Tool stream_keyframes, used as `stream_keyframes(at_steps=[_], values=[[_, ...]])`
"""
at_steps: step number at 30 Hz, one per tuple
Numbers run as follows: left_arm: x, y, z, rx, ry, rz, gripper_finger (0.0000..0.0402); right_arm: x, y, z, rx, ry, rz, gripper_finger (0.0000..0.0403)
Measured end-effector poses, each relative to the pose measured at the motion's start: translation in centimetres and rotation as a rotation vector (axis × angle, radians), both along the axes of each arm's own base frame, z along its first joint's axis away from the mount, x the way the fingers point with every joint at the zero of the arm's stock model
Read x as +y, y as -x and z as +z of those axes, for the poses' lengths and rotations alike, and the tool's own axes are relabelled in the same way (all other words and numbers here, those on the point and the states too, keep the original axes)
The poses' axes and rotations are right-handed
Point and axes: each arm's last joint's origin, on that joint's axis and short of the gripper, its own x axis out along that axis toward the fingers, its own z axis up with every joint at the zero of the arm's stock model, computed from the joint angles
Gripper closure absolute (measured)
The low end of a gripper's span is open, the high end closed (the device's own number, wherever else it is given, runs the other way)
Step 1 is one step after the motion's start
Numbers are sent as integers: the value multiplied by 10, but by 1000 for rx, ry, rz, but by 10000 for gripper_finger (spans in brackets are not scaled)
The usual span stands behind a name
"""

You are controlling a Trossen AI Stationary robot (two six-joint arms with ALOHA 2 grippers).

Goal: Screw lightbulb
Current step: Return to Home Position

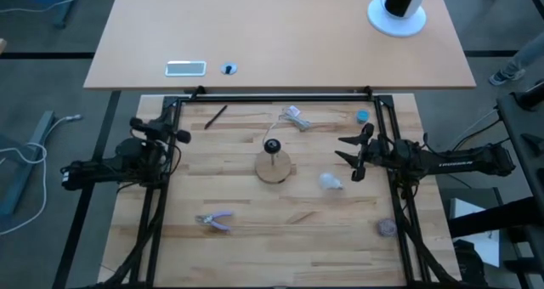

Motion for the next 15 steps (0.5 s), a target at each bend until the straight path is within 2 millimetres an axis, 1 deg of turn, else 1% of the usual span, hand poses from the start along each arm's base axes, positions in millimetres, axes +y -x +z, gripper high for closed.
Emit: stream_keyframes(at_steps=[4, 9, 15], values=[[0, 0, -1, -68, 25, 29, 401, 0, 0, -1, 9, -11, 2, 199], [1, -3, -5, -44, 28, 29, 402, 2, 0, -6, 22, 7, 62, 208], [1, -8, -8, -148, 62, 17, 401, 5, 8, 6, -117, 33, 173, 226]])
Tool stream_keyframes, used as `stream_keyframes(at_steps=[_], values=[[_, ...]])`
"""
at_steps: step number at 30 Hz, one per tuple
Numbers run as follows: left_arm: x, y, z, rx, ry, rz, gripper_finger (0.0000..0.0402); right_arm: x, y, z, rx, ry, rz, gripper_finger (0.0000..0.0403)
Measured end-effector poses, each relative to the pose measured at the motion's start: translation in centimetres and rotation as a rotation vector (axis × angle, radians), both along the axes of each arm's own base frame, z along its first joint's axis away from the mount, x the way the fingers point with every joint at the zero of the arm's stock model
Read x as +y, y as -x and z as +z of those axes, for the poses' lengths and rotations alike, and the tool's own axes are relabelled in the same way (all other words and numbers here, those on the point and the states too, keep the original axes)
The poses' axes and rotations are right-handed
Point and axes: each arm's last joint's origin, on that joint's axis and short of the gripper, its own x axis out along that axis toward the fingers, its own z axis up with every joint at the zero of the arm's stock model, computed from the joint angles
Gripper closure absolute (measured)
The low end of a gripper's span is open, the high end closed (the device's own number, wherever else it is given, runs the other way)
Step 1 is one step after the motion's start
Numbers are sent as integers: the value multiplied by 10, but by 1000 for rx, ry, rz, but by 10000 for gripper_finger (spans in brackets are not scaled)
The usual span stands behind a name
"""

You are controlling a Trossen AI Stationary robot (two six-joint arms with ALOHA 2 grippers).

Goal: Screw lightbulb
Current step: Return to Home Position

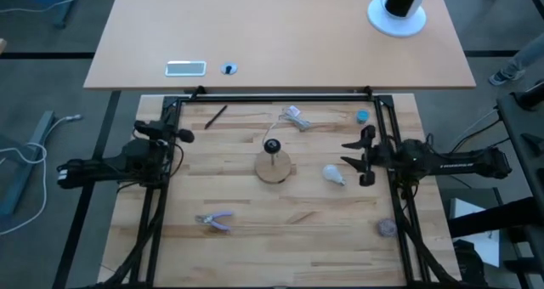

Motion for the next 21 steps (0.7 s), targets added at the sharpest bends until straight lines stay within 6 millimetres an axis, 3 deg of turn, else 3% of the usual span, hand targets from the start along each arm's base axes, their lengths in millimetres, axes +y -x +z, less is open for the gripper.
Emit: stream_keyframes(at_steps=[6, 14, 21], values=[[1, -7, -4, 30, 13, -3, 401, 4, 16, 13, -143, 46, 111, 245], [2, -18, -10, 139, 22, -3, 401, 7, 29, 11, -165, 134, 181, 266], [2, -26, -18, 235, 30, -3, 401, 7, 24, 9, -129, 4, 233, 283]])
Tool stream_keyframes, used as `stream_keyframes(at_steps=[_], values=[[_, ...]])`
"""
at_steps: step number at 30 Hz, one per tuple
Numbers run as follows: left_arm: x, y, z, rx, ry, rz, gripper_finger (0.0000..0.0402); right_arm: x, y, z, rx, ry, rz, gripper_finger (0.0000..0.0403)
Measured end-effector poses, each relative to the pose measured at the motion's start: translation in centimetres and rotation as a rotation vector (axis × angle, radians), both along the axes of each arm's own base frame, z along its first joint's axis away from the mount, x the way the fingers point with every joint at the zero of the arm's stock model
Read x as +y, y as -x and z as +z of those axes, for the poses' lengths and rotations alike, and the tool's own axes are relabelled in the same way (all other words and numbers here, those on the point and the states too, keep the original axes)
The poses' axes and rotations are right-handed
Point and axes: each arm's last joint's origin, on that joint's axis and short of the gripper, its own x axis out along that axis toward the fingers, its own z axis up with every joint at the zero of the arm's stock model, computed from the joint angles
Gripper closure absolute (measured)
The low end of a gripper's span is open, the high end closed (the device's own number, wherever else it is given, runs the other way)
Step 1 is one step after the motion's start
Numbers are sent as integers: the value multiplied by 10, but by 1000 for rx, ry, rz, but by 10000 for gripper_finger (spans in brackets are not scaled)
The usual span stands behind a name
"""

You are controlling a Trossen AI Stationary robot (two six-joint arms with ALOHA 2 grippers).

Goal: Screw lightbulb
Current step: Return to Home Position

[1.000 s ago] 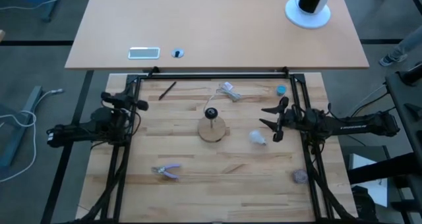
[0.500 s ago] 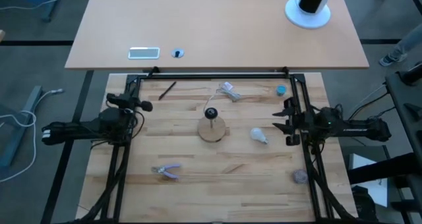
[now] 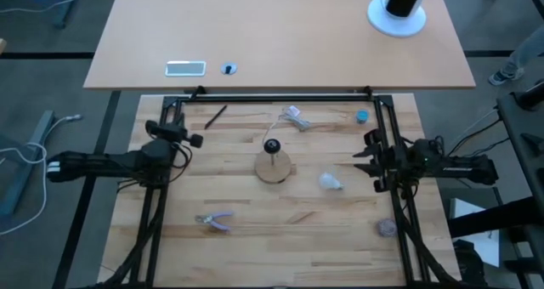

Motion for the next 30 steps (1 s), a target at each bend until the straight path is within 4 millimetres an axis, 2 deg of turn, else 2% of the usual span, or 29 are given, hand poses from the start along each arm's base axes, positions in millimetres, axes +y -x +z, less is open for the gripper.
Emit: stream_keyframes(at_steps=[6, 30], values=[[1, -6, -6, 75, 7, 0, 401, 0, -3, -2, 45, -107, 34, 292], [2, -18, -20, 229, 20, 0, 401, 0, -5, -3, 63, -96, 29, 275]])
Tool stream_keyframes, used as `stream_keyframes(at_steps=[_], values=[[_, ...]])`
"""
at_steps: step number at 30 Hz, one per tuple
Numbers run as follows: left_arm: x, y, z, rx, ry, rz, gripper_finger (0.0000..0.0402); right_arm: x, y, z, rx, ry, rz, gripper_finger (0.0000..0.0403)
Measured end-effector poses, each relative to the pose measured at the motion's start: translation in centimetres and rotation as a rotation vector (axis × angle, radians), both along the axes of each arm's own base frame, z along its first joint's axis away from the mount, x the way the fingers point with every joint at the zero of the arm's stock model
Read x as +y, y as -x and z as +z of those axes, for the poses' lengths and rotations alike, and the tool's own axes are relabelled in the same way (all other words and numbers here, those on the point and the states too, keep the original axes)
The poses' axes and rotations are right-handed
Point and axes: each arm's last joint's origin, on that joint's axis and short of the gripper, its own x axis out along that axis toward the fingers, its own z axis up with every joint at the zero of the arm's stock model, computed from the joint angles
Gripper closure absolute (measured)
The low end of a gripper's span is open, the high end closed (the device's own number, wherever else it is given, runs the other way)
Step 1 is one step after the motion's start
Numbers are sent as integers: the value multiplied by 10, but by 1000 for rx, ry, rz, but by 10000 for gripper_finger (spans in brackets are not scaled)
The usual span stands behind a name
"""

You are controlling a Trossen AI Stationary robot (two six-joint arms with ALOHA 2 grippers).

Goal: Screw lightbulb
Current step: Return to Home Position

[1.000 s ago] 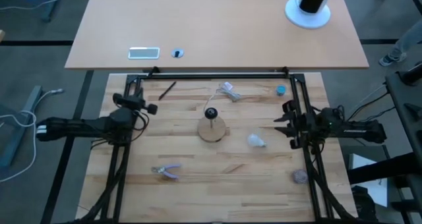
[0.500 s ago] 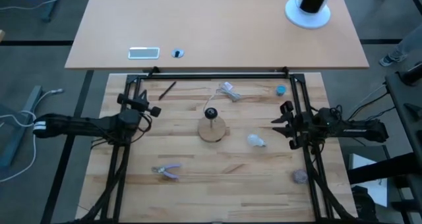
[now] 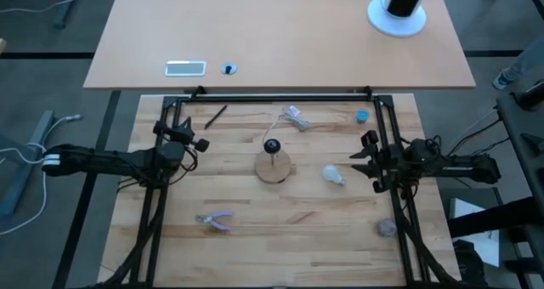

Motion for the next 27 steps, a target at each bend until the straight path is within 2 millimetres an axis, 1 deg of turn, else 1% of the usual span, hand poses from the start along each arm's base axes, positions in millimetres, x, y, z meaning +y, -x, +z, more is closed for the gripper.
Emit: stream_keyframes(at_steps=[15, 27], values=[[0, -1, -1, 10, 1, 0, 401, 0, 0, 0, 0, 1, -1, 302], [0, -1, -1, 9, 1, 0, 401, 0, 0, 0, 0, 1, -1, 284]])
